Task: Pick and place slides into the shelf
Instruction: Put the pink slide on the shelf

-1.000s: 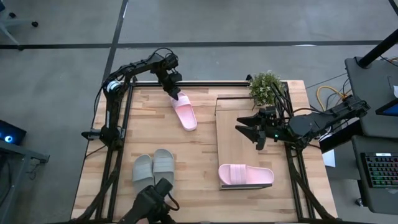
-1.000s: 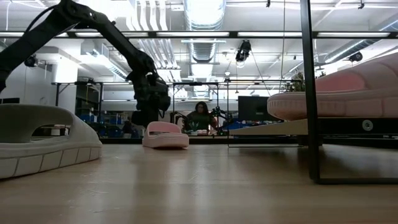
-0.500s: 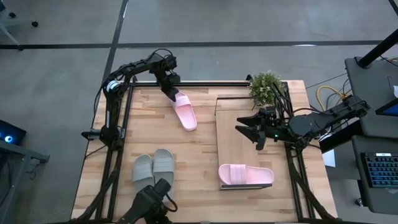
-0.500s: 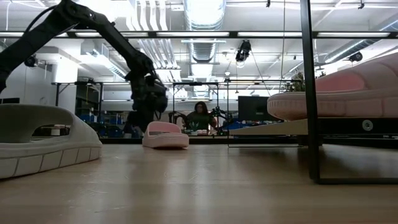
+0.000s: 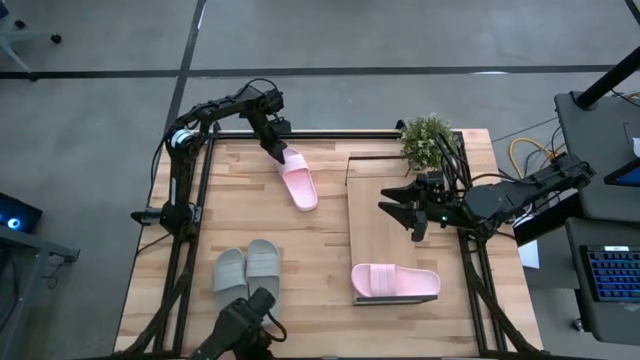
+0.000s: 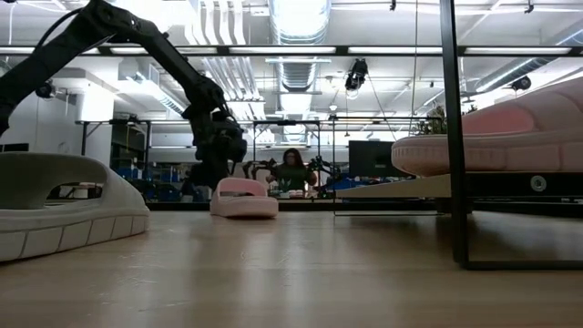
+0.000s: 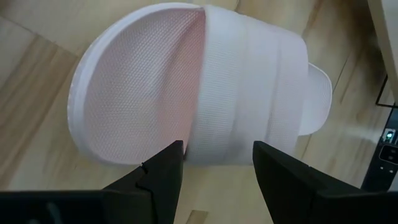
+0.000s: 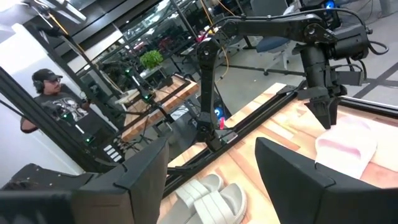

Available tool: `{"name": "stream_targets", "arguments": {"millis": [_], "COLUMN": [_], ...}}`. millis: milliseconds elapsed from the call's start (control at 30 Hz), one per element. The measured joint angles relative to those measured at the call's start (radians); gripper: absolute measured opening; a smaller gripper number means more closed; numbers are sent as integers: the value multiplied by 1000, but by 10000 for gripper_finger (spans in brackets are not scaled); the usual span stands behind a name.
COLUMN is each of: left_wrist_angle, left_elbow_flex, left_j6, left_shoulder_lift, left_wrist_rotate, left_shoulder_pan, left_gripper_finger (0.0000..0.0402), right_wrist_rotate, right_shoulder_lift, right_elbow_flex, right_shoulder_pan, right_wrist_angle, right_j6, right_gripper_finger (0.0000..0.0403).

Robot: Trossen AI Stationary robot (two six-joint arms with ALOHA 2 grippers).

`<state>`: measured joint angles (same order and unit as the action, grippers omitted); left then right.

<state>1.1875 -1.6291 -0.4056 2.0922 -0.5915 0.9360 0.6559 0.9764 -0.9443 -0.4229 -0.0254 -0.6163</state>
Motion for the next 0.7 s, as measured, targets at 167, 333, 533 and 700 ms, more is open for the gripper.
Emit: {"name": "stream_targets", "arguments": {"millis": [167, 333, 533, 700], "left_wrist_angle": [-15, -27, -75, -99], "left_elbow_flex": [3, 9, 36, 39], "left_j6": [-5, -24, -26, -22], "left_shoulder_lift": [0, 0, 0, 0], "left_wrist_rotate": [-4, -58, -62, -80], "left_shoulder_pan": [0, 0, 0, 0], "left_gripper_finger": [178, 178, 178, 178], "right_wrist_rotate": [0, 0, 0, 0], "right_shoulder_lift": [0, 0, 0, 0], "right_elbow_flex": [0, 0, 0, 0], "right_shoulder_pan": [0, 0, 0, 0], "right_wrist_angle": [0, 0, -1, -1], "right_j6": [0, 0, 13, 18], "right_gripper_finger": [233, 233, 233, 233]}}
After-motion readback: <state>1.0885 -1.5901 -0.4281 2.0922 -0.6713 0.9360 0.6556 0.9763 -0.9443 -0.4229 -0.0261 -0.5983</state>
